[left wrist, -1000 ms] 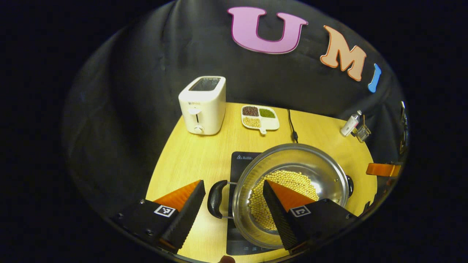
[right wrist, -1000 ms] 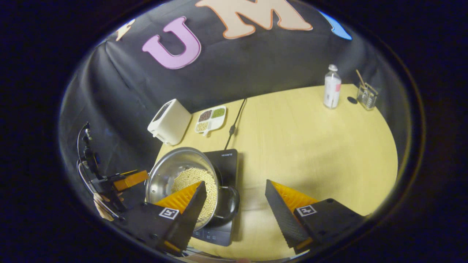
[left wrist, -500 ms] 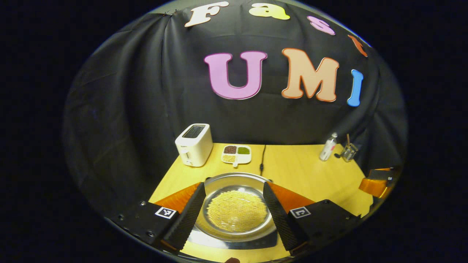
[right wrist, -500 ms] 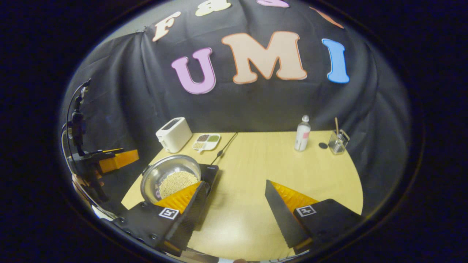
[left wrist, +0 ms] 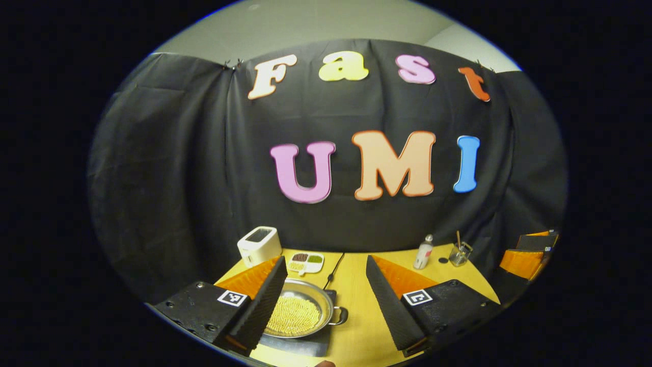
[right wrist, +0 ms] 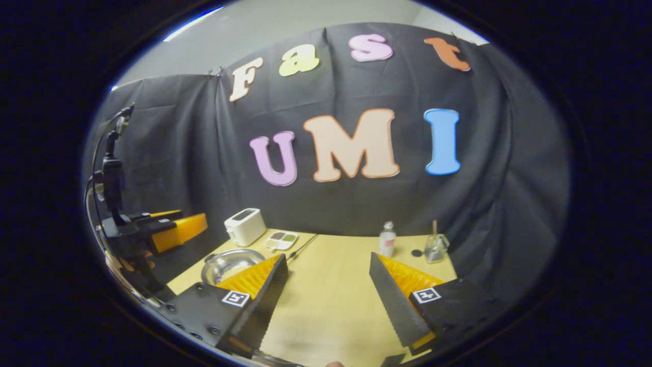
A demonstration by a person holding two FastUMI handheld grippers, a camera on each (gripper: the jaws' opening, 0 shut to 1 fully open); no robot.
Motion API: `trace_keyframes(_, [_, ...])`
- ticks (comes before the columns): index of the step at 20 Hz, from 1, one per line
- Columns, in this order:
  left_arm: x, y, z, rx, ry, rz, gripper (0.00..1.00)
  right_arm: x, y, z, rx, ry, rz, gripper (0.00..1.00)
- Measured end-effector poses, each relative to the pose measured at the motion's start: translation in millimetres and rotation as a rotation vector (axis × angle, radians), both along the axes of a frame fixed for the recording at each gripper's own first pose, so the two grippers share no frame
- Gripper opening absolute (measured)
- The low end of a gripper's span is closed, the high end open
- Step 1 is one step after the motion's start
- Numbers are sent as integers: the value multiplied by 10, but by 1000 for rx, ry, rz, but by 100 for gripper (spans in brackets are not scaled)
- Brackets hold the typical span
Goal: First push the handle of the pot to place it horizontally, then grasp the pot with both hands and set it on the induction cooktop.
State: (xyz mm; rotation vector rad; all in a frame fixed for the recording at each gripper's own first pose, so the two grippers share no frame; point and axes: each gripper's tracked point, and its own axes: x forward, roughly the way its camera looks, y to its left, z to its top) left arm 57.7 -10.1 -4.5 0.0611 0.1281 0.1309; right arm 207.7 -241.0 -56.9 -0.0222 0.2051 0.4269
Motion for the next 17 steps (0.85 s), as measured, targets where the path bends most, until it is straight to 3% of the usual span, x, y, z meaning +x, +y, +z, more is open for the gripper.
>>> trace_keyframes(5, [-74,-525,215,35,-68,-41,97,-110,-506,435,34,-94,-74,92])
trace_keyframes(6, [-89,-644,208,26,-75,-55,95,-118,-587,451,41,-95,-87,99])
trace_keyframes(9, [-134,-930,203,-7,-96,-104,94,-154,-771,398,63,-96,-115,99])
trace_keyframes(17, [-222,-1041,75,0,-76,-116,94,-212,-936,399,59,-95,-134,99])
